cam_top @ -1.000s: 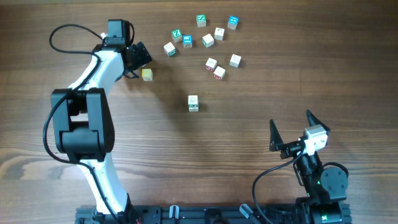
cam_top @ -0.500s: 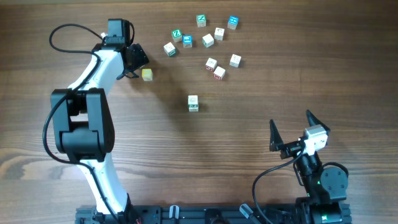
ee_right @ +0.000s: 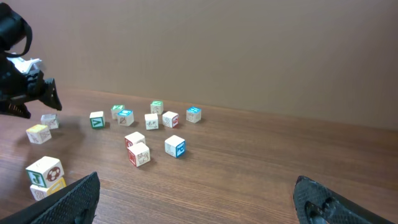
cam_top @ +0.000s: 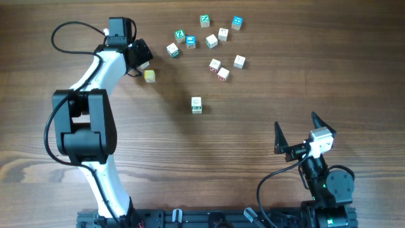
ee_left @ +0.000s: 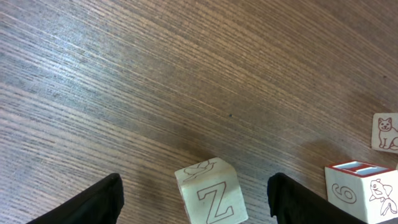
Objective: Form a tower
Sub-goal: 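Lower the left gripper over the yellow-faced S block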
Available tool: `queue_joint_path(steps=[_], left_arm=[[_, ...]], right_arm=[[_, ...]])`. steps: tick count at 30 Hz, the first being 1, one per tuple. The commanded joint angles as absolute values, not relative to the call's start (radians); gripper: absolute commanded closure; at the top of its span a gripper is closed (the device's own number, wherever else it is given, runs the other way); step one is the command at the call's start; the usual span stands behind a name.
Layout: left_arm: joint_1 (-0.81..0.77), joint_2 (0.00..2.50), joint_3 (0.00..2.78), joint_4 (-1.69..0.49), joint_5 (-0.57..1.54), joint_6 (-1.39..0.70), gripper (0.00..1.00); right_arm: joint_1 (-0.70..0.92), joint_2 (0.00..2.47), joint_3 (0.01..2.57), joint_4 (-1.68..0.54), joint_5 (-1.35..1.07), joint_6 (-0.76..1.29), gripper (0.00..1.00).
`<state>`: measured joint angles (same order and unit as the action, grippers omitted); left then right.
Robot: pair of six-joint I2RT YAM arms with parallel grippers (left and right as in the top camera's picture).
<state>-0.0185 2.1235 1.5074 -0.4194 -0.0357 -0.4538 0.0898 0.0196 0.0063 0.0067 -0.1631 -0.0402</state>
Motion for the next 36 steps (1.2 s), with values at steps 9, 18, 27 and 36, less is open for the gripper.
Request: queue_joint_path(steps=[9, 18, 27, 36], left_arm=[[-0.035, 2.192, 1.507, -0.384, -0.016, -0.453, 0.51], [-0.034, 2.139, 1.508, -0.411, -0.017, -0.451, 0.53], [-0.035, 1.89, 1.508, -0.511, -0.016, -0.449, 0.55], [-0.043, 1.78, 1.507, -0.886, -0.015, -0.449, 0.59]], right_arm=[[0.088, 0.014, 0.006, 0.009, -0.15, -0.05, 0.0], [0.088, 0.014, 0.006, 0.01, -0.15, -0.05, 0.0], [0.088, 0.014, 0.006, 0.01, -0.15, -0.05, 0.01], [0.088, 0.014, 0.006, 0.01, -0.15, -0.05, 0.0]])
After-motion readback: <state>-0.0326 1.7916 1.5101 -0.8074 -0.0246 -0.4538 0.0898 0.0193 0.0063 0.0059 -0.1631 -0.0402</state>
